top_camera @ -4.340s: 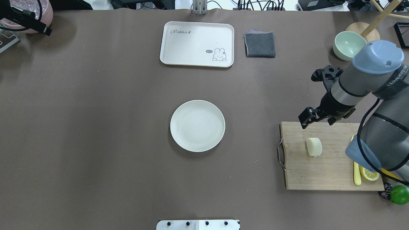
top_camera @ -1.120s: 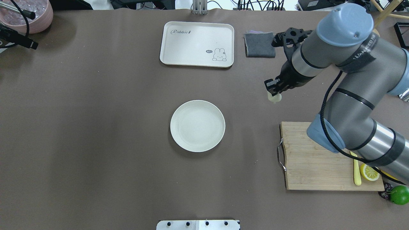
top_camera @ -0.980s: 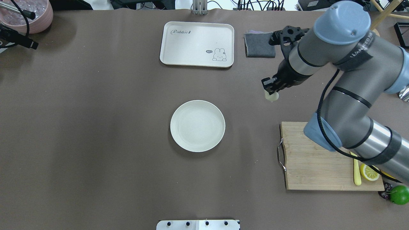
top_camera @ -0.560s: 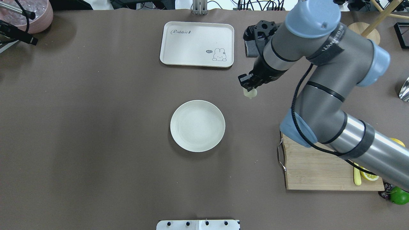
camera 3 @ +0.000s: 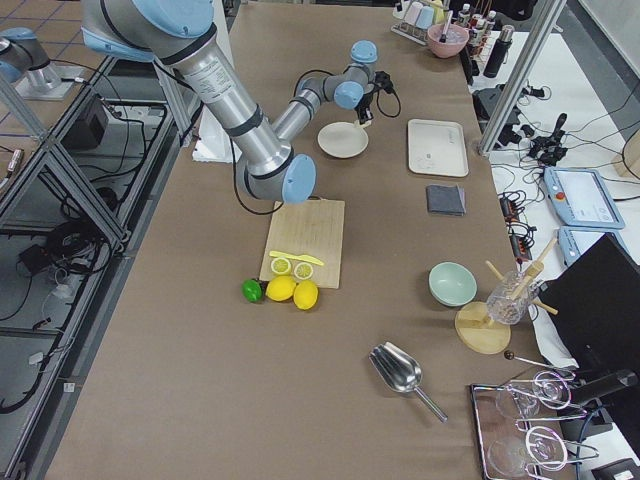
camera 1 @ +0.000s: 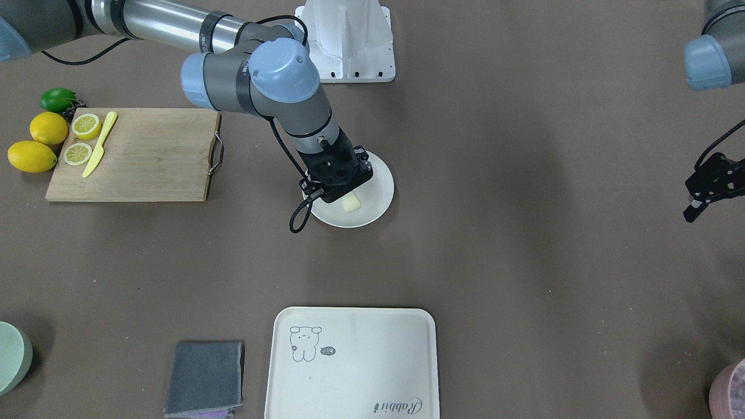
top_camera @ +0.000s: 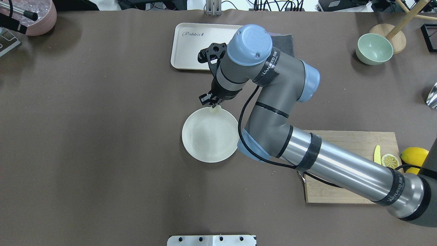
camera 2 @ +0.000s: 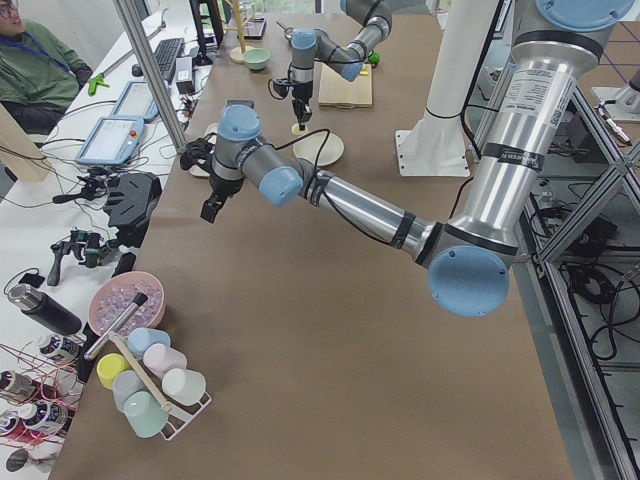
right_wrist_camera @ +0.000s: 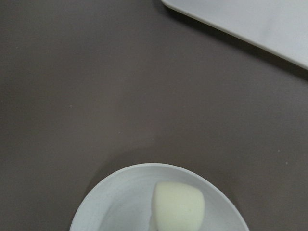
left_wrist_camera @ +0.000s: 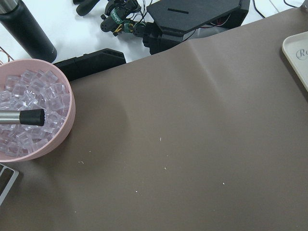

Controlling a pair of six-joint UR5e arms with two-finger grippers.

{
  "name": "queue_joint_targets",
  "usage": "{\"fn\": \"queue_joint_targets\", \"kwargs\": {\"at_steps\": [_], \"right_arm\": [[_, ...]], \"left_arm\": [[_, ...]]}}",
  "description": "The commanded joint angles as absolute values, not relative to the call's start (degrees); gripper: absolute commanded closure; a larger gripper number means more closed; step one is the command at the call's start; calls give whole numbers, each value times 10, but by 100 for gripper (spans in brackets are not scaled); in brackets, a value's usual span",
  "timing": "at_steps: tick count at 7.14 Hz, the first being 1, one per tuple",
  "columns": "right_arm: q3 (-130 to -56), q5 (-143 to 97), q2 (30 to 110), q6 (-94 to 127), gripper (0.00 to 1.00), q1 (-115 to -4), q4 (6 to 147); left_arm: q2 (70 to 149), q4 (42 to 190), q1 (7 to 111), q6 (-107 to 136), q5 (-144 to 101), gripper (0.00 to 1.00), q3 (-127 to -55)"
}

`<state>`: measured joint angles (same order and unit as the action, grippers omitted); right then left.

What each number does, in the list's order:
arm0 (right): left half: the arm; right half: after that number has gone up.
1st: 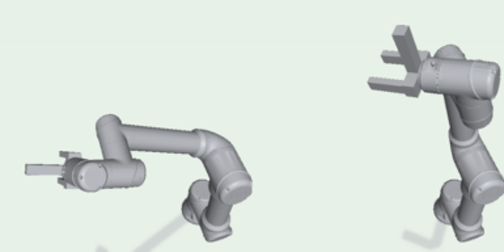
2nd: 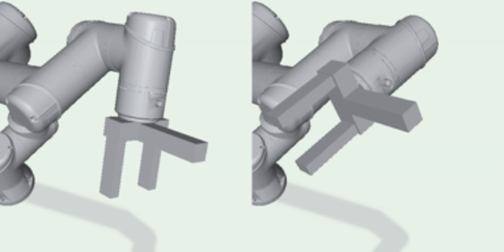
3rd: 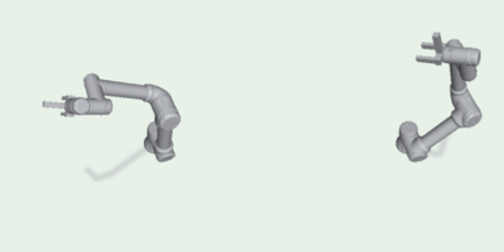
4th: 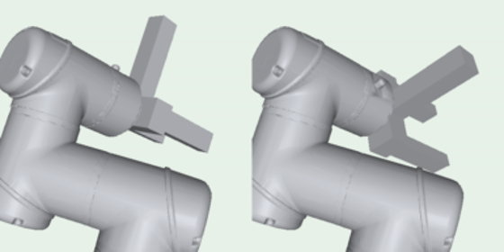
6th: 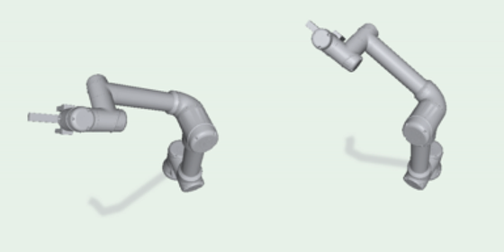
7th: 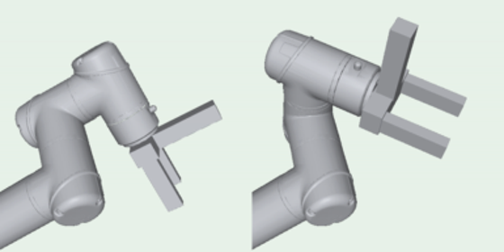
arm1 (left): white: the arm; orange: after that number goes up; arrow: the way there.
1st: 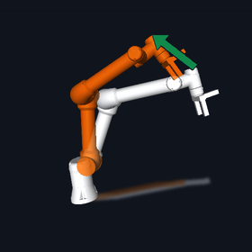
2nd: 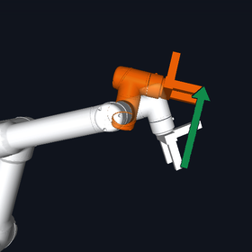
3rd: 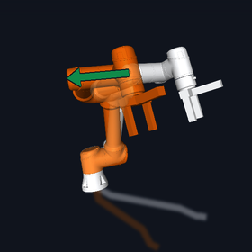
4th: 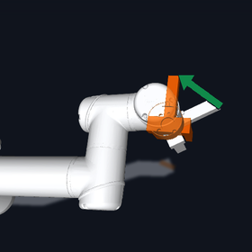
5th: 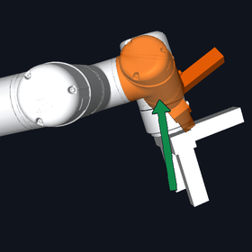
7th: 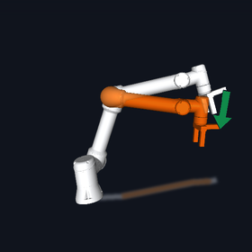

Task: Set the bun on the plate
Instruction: 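Lower the bun onto the white plate and open the right gripper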

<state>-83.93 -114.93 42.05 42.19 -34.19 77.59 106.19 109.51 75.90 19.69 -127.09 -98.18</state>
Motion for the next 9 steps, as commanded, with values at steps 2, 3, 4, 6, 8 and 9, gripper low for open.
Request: {"fn": "queue_joint_targets", "kwargs": {"at_steps": [2, 3, 4, 6, 8, 9], "right_arm": [[-834, -1146, 421, 423, 17, -313, 767], [-846, -1149, 432, 423, 1, -313, 768], [-870, -1152, 455, 420, 1, -312, 768], [-881, -1151, 456, 424, 0, -303, 772], [-908, -1151, 464, 428, 0, -302, 772], [-909, -1150, 467, 428, 0, -326, 773]], "left_arm": [[1062, 1094, 782, 197, -1268, 3, -977], [1062, 1094, 784, 197, -1267, 3, -976], [1062, 1094, 785, 195, -1267, 3, -972], [1062, 1095, 795, 196, -1268, 3, -970], [1058, 1095, 797, 196, -1272, 3, -974], [1064, 1090, 811, 195, -1274, 3, -970]]}}
